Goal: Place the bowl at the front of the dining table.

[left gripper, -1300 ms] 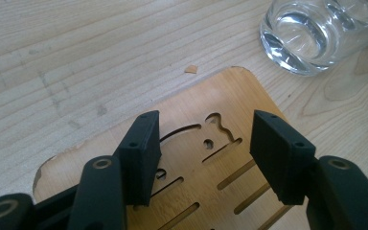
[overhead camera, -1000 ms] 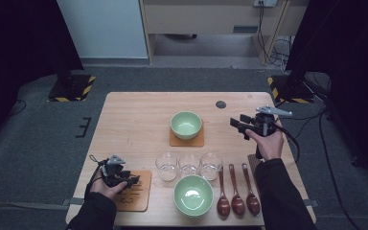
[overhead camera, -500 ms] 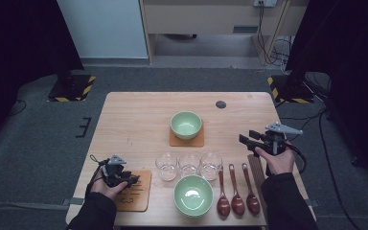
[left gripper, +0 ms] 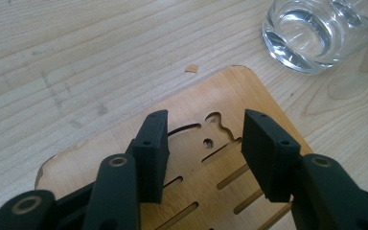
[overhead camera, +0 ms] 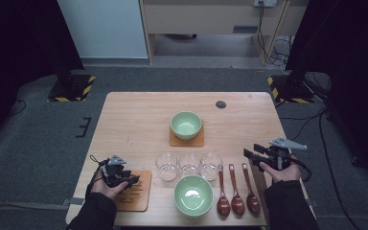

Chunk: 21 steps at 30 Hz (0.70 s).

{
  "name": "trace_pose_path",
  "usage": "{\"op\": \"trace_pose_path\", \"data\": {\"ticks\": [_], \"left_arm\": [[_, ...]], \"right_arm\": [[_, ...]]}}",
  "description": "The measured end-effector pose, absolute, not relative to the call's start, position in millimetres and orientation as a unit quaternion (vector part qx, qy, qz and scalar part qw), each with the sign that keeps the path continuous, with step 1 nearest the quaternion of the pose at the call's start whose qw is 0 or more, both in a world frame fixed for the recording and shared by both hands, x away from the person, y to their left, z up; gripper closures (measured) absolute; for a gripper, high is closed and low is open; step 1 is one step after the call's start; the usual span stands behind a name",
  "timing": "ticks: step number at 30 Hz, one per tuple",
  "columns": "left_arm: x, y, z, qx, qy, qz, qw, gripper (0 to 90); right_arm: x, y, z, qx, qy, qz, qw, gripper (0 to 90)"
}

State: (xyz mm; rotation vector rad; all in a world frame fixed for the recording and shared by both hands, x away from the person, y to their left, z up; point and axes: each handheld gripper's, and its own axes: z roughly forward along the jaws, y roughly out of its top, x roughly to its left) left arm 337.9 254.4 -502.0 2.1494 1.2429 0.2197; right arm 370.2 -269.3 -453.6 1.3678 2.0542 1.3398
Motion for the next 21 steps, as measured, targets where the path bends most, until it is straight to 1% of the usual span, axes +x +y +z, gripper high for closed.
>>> {"op": "trace_pose_path", "data": {"ticks": [3, 8, 12, 17, 21], "left_arm": [[338.6, 254.5, -502.4, 0.815, 0.472, 0.086, 0.325, 49.0], [339.3, 254.8, -501.0, 0.811, 0.471, 0.094, 0.336, 45.0], [339.3, 255.6, -499.2, 0.805, 0.469, 0.104, 0.347, 41.1], [339.5, 255.9, -497.1, 0.799, 0.469, 0.110, 0.360, 36.0], [338.8, 255.8, -495.4, 0.797, 0.467, 0.113, 0.366, 34.7]], "right_arm": [[361.8, -273.1, -457.6, 0.482, 0.723, 0.468, 0.159, 43.8], [349.2, -279.5, -460.7, 0.491, 0.723, 0.458, 0.164, 43.9], [338.7, -280.4, -464.4, 0.494, 0.726, 0.452, 0.159, 43.9], [332.5, -279.5, -468.6, 0.495, 0.730, 0.446, 0.155, 43.8], [328.7, -278.1, -469.0, 0.495, 0.731, 0.444, 0.155, 42.9]]}}
